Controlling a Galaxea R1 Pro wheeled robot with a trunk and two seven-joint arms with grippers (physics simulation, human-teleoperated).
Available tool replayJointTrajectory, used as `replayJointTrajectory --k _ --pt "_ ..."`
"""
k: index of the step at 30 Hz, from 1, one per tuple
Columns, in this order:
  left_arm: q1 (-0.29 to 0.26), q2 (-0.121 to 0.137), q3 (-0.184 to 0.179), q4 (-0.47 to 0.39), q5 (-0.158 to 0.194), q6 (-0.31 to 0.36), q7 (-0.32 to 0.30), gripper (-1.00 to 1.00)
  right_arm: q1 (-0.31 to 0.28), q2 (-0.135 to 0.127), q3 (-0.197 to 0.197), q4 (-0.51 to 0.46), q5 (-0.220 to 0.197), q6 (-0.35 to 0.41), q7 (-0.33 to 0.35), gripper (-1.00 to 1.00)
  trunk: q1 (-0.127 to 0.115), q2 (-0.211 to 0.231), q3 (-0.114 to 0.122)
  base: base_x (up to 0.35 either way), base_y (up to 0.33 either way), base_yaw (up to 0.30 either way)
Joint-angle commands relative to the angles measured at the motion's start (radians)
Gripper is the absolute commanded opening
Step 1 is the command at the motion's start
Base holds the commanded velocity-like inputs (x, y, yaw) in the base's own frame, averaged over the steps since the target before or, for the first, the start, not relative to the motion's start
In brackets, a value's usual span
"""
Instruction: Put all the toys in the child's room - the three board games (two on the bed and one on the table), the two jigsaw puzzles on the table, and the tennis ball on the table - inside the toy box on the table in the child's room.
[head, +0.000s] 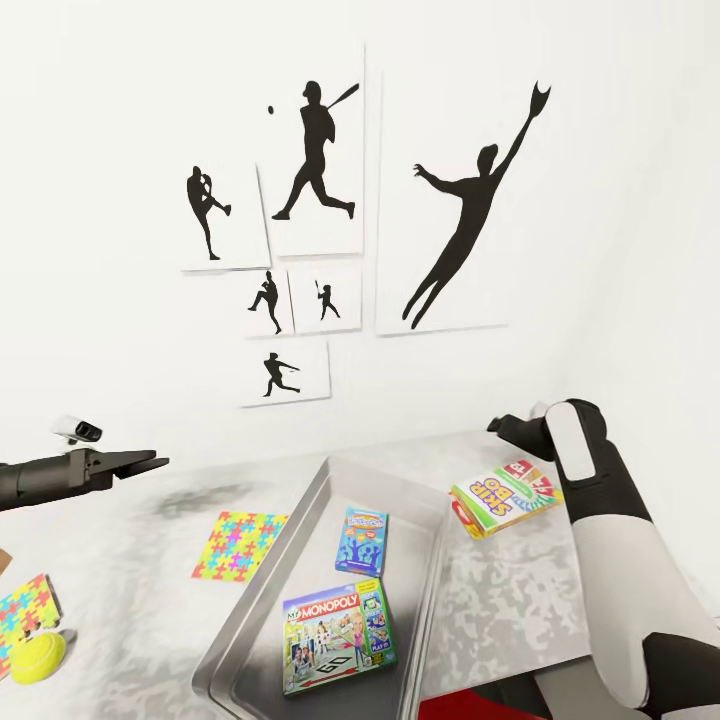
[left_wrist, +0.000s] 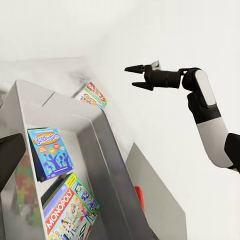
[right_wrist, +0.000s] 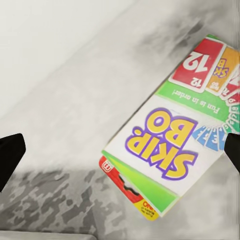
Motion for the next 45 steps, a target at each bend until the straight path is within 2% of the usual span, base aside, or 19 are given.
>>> replayJointTrajectory --k 1,5,8,14,19,23,29,35,39,45 --pt "-0.001 -0.001 -0.001 0.0 0.0 0.011 -0.004 1.0 -0.001 -0.002 0.0 0.001 -0.011 0.002 -0.01 1.0 0.001 -0.002 -0.002 0.0 0.0 0.0" --pt "-0.008 -0.018 -0.008 -0.007 0.0 0.012 -0.004 1.0 -0.001 -0.012 0.003 0.005 -0.009 0.002 -0.009 1.0 0.001 -0.002 -0.002 0.0 0.0 0.0" --pt "-0.03 -0.026 -0.011 -0.035 -0.001 0.012 -0.004 1.0 -0.002 -0.015 0.017 0.007 0.018 0.001 -0.009 1.0 0.001 -0.002 -0.002 0.0 0.0 0.0" --pt "-0.145 -0.038 -0.014 -0.075 -0.004 0.012 -0.004 1.0 -0.01 -0.018 0.024 0.01 0.088 -0.005 -0.003 1.0 0.001 -0.002 -0.002 0.0 0.0 0.0" --pt "-0.205 -0.04 -0.015 -0.079 -0.006 0.012 -0.004 1.0 -0.019 -0.019 0.026 0.011 0.104 -0.015 0.0 1.0 0.001 -0.002 -0.002 0.0 0.0 0.0" --pt "-0.222 -0.041 -0.015 -0.08 -0.007 0.012 -0.004 1.0 -0.037 -0.019 0.027 0.033 0.109 -0.018 0.0 1.0 0.001 -0.002 -0.002 0.0 0.0 0.0" --pt "-0.234 -0.045 -0.015 -0.081 -0.008 0.012 -0.004 1.0 -0.08 -0.019 0.032 0.117 0.12 -0.048 0.001 1.0 0.001 -0.002 -0.002 0.0 0.0 0.0" --pt "-0.244 -0.046 -0.015 -0.088 -0.008 0.012 -0.004 1.0 -0.145 -0.02 0.077 0.254 0.125 -0.116 0.002 1.0 0.001 -0.002 -0.003 0.0 0.0 0.008" --pt "-0.256 -0.047 -0.015 -0.108 -0.008 0.012 -0.004 1.0 -0.184 -0.022 0.091 0.33 0.129 -0.16 0.005 1.0 0.001 -0.002 -0.008 0.0 0.0 0.056" --pt "-0.294 -0.055 -0.016 -0.113 -0.01 0.012 -0.004 1.0 -0.224 -0.022 0.093 0.386 0.188 -0.171 0.007 1.0 0.001 -0.002 -0.018 0.0 0.0 0.019"
